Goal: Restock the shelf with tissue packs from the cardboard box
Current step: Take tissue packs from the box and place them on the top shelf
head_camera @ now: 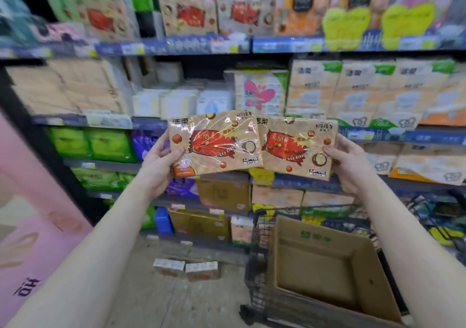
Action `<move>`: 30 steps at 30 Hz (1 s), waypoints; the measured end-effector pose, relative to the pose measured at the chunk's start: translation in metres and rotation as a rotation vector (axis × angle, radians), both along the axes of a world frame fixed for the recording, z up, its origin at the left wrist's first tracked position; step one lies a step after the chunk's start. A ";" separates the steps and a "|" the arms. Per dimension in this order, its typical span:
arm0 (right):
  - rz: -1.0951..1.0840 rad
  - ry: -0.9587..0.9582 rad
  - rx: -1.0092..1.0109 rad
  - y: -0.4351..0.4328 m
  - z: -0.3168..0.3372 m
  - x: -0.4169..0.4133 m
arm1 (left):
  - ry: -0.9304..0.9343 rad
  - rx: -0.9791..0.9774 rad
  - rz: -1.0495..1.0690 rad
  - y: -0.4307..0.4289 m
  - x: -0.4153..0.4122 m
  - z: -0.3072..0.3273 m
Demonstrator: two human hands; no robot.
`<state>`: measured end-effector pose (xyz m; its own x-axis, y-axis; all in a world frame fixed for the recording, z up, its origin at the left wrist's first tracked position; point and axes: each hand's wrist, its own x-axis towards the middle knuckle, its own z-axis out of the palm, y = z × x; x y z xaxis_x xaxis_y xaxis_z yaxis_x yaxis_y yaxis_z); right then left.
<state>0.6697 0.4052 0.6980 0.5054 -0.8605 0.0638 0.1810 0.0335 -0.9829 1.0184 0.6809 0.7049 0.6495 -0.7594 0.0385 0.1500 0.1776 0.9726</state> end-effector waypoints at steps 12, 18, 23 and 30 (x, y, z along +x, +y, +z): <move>-0.011 -0.102 -0.133 0.022 0.101 0.120 | -0.020 -0.163 0.081 0.034 0.105 0.099; -0.014 -0.164 -0.174 -0.008 0.137 0.193 | -0.029 -0.233 0.134 0.011 0.173 0.126; 0.004 -0.207 -0.181 -0.035 0.169 0.256 | -0.027 -0.260 0.176 -0.006 0.235 0.151; 0.015 -0.242 -0.236 -0.058 0.210 0.327 | -0.025 -0.308 0.217 -0.026 0.307 0.174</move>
